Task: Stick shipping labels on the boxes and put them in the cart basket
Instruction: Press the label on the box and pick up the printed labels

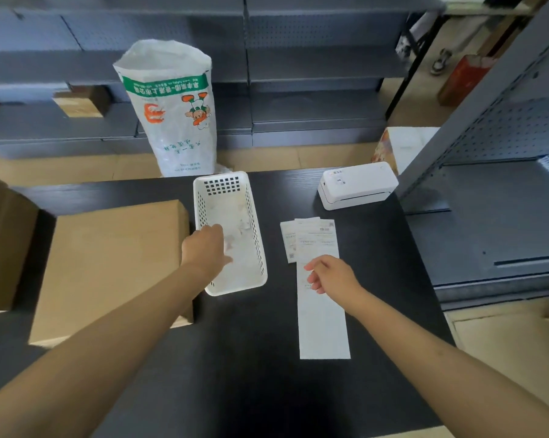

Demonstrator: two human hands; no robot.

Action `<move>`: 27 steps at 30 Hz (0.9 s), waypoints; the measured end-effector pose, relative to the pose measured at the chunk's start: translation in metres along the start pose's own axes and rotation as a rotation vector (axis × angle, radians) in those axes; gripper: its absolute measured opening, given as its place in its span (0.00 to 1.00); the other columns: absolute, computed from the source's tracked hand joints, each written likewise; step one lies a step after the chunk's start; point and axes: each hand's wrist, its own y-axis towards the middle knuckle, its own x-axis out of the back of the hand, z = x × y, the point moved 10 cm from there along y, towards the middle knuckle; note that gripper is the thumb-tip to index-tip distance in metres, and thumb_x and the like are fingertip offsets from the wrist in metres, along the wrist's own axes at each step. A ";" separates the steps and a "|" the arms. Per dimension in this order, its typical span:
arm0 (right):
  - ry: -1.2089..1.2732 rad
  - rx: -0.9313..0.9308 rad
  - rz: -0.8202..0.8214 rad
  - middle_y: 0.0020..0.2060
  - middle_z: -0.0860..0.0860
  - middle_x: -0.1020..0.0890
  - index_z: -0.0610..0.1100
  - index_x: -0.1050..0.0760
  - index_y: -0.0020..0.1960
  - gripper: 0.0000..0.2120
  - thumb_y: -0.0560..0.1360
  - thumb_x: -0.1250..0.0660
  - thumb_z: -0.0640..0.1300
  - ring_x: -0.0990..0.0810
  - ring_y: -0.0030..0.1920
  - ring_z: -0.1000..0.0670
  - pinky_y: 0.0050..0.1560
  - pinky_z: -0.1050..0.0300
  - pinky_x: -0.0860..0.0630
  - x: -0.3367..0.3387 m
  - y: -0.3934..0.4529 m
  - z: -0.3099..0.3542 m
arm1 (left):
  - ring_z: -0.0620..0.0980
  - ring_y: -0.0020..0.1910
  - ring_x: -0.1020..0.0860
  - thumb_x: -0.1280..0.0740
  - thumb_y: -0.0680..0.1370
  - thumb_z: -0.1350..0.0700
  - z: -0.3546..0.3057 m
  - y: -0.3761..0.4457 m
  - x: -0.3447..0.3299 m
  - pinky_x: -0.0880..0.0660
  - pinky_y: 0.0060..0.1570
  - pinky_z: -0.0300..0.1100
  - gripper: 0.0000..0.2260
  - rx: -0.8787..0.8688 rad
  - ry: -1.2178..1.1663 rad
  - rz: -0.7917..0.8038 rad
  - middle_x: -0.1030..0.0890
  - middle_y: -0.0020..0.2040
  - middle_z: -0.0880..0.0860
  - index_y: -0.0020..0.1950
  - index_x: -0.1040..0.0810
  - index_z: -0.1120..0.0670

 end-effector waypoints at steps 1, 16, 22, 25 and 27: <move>-0.006 -0.004 -0.008 0.40 0.48 0.19 0.47 0.23 0.46 0.12 0.81 0.45 0.42 0.21 0.38 0.52 0.34 0.67 0.28 0.003 0.001 -0.002 | 0.54 0.47 0.20 0.25 0.70 0.45 0.002 0.000 -0.003 0.23 0.42 0.46 0.23 0.007 -0.057 0.022 0.22 0.52 0.53 0.55 0.31 0.55; -0.060 0.012 -0.079 0.39 0.52 0.20 0.50 0.25 0.43 0.12 0.81 0.44 0.43 0.21 0.37 0.54 0.31 0.71 0.30 0.023 0.001 -0.011 | 0.51 0.40 0.22 0.43 0.81 0.44 -0.007 0.001 0.010 0.22 0.39 0.43 0.15 -0.078 -0.036 0.007 0.27 0.47 0.50 0.53 0.25 0.54; -0.105 0.020 -0.068 0.40 0.53 0.21 0.49 0.25 0.45 0.10 0.81 0.43 0.43 0.21 0.39 0.54 0.33 0.70 0.30 0.024 0.003 -0.017 | 0.52 0.46 0.21 0.45 0.82 0.51 -0.046 -0.015 0.032 0.21 0.47 0.47 0.11 -0.180 -0.155 -0.081 0.24 0.55 0.51 0.60 0.29 0.53; -0.105 0.025 -0.073 0.41 0.54 0.21 0.49 0.25 0.46 0.09 0.81 0.42 0.43 0.21 0.39 0.54 0.34 0.69 0.30 0.027 0.006 -0.023 | 0.53 0.46 0.22 0.44 0.82 0.54 -0.084 -0.028 0.042 0.23 0.49 0.48 0.10 -0.305 -0.179 -0.153 0.23 0.54 0.53 0.58 0.27 0.55; -0.112 0.032 -0.074 0.41 0.54 0.21 0.49 0.25 0.47 0.07 0.80 0.41 0.44 0.21 0.40 0.54 0.34 0.68 0.29 0.031 0.009 -0.027 | 0.52 0.47 0.24 0.44 0.81 0.55 -0.111 -0.036 0.043 0.25 0.49 0.47 0.10 -0.395 -0.159 -0.198 0.23 0.53 0.53 0.57 0.26 0.55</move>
